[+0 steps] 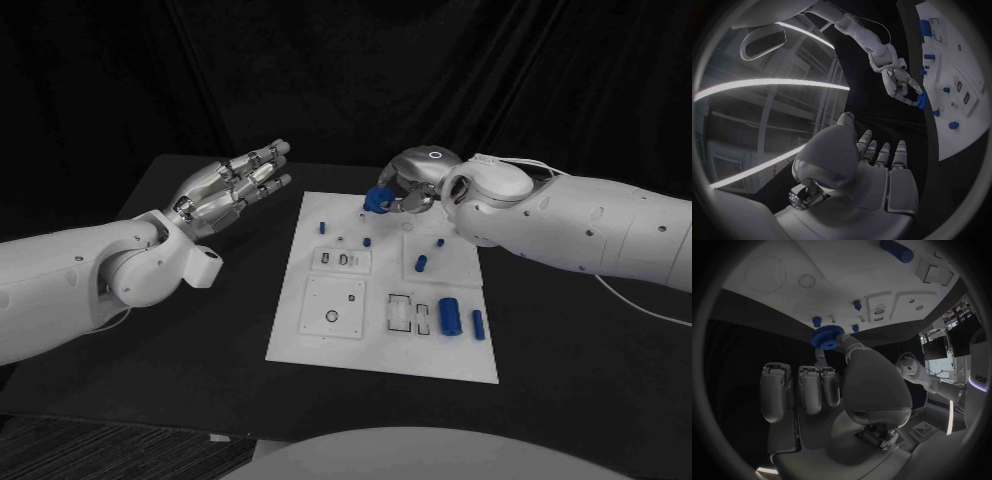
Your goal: Assemble the parts on the task board
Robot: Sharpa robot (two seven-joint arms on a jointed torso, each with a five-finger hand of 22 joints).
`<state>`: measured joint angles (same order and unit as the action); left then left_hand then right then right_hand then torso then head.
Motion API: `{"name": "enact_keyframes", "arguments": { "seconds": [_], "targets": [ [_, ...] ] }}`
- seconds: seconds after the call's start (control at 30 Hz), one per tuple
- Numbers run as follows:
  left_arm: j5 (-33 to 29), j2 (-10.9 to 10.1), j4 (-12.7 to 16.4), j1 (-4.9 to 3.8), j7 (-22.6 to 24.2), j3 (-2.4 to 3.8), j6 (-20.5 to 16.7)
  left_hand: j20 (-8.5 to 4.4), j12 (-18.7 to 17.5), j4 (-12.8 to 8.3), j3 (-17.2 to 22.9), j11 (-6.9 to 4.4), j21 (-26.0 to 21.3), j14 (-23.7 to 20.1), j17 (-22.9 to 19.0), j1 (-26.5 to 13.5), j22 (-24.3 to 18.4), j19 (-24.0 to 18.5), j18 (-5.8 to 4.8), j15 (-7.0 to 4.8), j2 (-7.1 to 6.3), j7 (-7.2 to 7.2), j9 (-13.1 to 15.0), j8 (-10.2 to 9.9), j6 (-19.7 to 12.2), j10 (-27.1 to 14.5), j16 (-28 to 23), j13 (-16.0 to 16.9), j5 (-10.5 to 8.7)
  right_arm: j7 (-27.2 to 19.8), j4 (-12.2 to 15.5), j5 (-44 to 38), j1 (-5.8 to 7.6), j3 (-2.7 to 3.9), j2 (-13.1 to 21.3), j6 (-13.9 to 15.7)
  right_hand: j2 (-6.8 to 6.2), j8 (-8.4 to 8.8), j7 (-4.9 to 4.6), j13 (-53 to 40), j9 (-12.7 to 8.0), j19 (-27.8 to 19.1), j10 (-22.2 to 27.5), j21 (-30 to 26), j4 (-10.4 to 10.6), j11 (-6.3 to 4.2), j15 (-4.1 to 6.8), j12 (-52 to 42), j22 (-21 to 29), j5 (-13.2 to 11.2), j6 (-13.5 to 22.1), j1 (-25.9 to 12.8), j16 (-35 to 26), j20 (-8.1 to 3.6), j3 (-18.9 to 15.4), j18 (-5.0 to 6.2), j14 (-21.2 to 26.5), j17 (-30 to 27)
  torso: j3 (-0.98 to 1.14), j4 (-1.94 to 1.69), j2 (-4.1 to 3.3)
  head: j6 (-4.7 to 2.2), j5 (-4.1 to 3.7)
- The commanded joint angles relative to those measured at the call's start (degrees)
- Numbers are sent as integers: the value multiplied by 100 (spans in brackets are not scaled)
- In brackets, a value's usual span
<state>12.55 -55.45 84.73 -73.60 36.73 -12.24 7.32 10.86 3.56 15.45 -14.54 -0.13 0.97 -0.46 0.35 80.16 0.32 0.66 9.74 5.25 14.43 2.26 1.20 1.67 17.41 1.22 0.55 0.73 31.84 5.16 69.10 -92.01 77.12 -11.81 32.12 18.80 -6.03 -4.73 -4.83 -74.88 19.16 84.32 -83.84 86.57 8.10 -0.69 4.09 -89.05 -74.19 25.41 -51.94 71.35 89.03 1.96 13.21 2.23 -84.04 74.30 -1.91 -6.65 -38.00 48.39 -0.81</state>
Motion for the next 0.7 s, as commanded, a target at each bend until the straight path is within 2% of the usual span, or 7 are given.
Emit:
{"name": "enact_keyframes", "arguments": {
  "seconds": [0.03,0.2,0.27,0.4,0.53,0.7],
  "targets": [
    [3,-5,27,8,4,6,69,21,147,30,329,62,-46,46,-35,96,15,-16,-37,58,2,37,95,86,26,-26,-55,27,106,-43,-85,-16,2,4,-99,-230,102,-387,39,-1512,492,322,-616,40,-113,53,-17,-95,-1378,28,-397,210,97,42,270,-119,-596,1570,0,-3,-2,5,-37],
    [3,-19,43,8,-13,6,60,22,152,24,333,61,-47,46,-35,104,14,-17,-38,59,-4,36,95,87,29,-24,-55,28,117,-62,-269,-16,-60,4,-307,-432,108,-373,27,-1512,491,313,-616,28,-122,60,-28,-95,-1371,0,-365,206,97,52,278,-115,-596,1570,0,-17,-2,8,-42],
    [3,-32,59,8,-24,6,53,25,160,16,340,61,-45,46,-35,116,15,-15,-39,63,-8,36,97,90,43,-20,-55,29,133,-70,-348,-16,-92,4,-387,-520,109,-369,24,-1512,490,309,-616,22,-125,62,-31,-95,-1367,-4,-357,205,97,54,280,-113,-596,1570,0,-9,-5,8,-41],
    [3,-60,84,8,-42,6,41,26,168,9,344,66,-45,46,-35,126,16,-15,-39,64,-14,39,99,94,58,-17,-55,31,145,-95,-509,-16,-164,4,-540,-669,115,-360,18,-1512,487,296,-616,6,-130,67,-35,-95,-1357,-9,-338,204,97,59,287,-108,-596,1570,-4,-26,-9,9,-47],
    [3,-72,93,8,-51,6,35,28,171,5,348,70,-46,46,-35,132,15,-16,-40,68,-18,43,100,96,64,-15,-55,31,153,-101,-597,-16,-209,4,-616,-756,122,-352,13,-1512,485,291,-616,0,-139,71,-40,-95,-1354,-13,-323,209,97,64,297,-106,-596,1570,-11,-19,-9,15,-36],
    [3,-57,89,8,-59,6,42,31,177,-4,356,81,-46,48,-34,145,15,-15,-43,76,-23,54,101,99,77,-12,-53,32,171,-114,-710,-16,-259,5,-686,-806,126,-343,5,-1512,481,281,-616,-13,-149,73,-46,-95,-1345,-15,-307,213,97,69,306,-101,-596,1570,-3,-14,-4,31,-45]
  ]
}}
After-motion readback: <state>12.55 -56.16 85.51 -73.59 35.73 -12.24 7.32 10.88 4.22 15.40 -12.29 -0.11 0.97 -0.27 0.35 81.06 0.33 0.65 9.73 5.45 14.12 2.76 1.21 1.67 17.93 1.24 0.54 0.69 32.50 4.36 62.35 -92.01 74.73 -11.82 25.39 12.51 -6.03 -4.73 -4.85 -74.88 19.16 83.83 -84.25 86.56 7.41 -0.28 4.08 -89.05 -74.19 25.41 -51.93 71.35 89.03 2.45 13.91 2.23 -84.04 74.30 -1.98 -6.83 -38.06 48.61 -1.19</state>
